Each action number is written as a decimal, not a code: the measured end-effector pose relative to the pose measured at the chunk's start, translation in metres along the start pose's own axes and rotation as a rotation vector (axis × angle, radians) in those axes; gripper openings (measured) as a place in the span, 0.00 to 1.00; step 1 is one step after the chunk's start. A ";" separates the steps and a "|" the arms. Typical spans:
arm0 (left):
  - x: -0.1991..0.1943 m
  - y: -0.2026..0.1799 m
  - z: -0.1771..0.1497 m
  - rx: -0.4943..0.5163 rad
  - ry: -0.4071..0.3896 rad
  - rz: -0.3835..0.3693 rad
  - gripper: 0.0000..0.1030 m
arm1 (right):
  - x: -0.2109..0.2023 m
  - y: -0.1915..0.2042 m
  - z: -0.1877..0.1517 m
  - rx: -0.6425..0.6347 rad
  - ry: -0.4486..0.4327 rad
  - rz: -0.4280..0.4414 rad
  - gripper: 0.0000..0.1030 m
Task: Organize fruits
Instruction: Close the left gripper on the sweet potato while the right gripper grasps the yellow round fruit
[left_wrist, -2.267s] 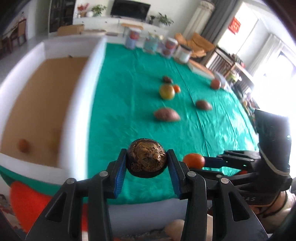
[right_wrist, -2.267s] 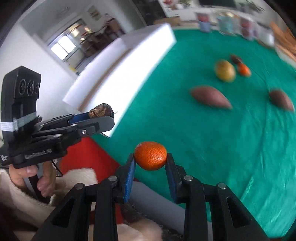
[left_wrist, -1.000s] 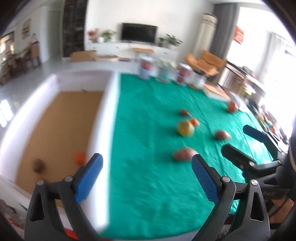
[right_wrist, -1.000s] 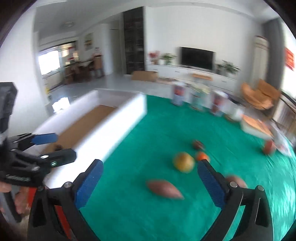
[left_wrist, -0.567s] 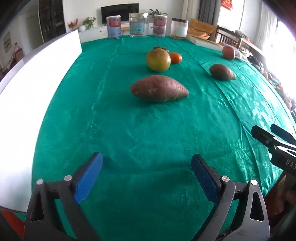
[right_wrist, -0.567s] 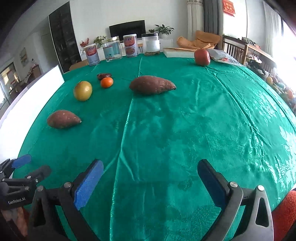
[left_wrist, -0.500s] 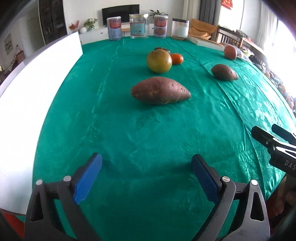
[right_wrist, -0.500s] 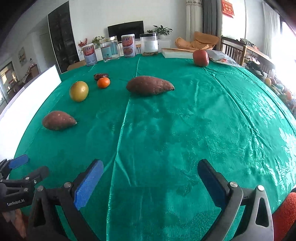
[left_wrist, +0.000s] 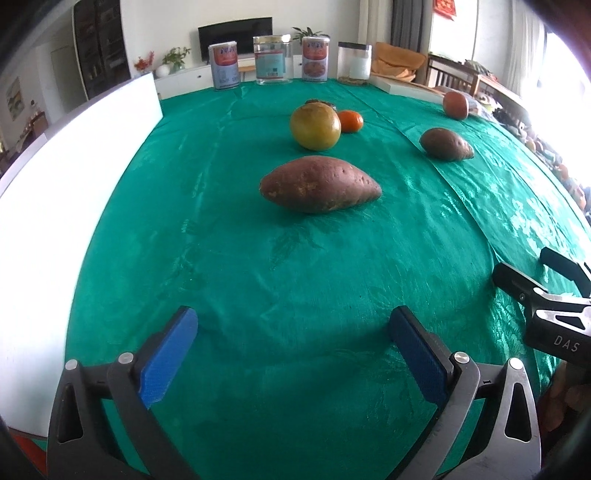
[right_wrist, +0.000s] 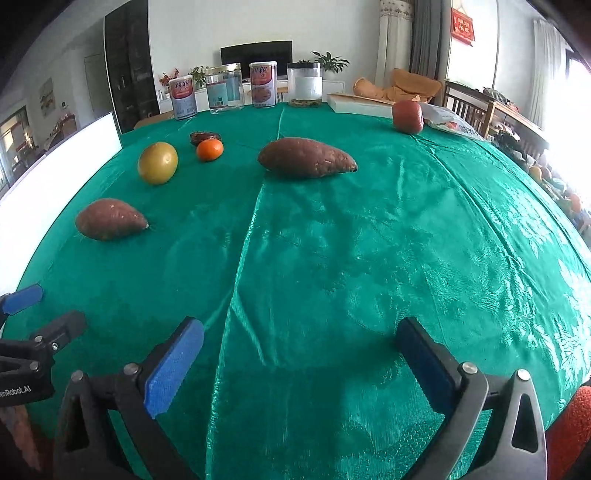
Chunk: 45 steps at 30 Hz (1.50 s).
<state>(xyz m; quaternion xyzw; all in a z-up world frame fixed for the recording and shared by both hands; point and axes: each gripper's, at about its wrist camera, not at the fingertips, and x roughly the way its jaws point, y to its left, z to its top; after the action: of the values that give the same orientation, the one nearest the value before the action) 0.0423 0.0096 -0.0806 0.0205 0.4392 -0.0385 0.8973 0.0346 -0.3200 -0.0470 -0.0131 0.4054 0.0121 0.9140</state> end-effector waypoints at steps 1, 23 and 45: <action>0.000 0.000 -0.001 0.003 -0.003 -0.002 0.99 | 0.000 0.000 0.000 0.000 -0.002 0.000 1.00; 0.054 0.002 0.076 0.215 0.176 -0.133 1.00 | 0.000 0.000 -0.001 0.002 -0.008 -0.003 1.00; 0.036 0.060 0.068 -0.115 0.065 0.024 0.42 | 0.010 0.005 0.015 0.021 0.124 -0.010 1.00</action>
<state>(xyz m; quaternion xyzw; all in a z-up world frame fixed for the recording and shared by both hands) 0.1230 0.0623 -0.0666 -0.0247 0.4692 -0.0018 0.8828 0.0519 -0.3149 -0.0440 -0.0061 0.4613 0.0026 0.8872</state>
